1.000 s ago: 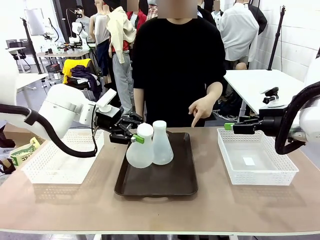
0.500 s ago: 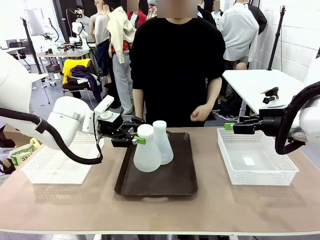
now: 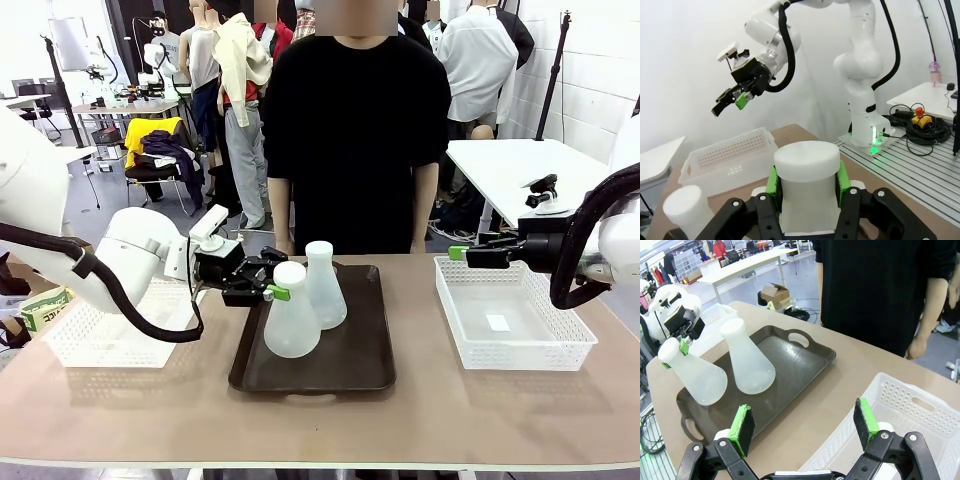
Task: Prepare the laboratory tools.
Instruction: Place the picked Big flask upright in the Handle tray as directed by the person.
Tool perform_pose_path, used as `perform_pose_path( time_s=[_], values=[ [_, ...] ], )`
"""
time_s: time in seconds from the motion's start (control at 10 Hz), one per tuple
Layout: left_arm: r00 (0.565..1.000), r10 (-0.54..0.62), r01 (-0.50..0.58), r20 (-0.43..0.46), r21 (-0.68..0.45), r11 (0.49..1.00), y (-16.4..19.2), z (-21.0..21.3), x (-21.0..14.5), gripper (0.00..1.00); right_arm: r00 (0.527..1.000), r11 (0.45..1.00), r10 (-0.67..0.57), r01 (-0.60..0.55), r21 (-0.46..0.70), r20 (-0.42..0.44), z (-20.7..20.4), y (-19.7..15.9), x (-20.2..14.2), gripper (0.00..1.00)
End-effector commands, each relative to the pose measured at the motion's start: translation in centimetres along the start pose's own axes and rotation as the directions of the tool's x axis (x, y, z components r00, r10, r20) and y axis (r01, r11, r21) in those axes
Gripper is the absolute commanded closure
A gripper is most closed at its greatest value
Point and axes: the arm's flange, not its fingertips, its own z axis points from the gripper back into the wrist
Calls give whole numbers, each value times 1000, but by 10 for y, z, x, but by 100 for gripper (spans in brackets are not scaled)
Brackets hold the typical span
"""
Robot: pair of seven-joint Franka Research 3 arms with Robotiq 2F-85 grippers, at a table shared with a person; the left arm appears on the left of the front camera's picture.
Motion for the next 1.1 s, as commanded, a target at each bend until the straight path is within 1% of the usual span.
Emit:
perform_pose_path(
  time_s=[0.0,0.2,0.4,0.9,1.0],
  values=[
    [998,50,-51,23,38,998,1,4,-5,100,1000,1000,-10,10,5,6,-1,0,-1,0],
    [996,76,-79,51,64,995,-1,10,-13,100,1000,1000,-10,10,5,6,-1,0,-1,0],
    [996,84,-86,38,68,994,-1,11,-14,100,1000,1000,-10,10,5,6,-1,0,-1,0],
    [995,101,-99,-21,72,992,-2,14,-6,4,1000,1000,-10,10,5,6,-1,0,-1,0],
    [993,114,-113,-16,83,990,-3,17,-7,0,1000,1000,-10,10,5,6,-1,0,-1,0]
  ],
)
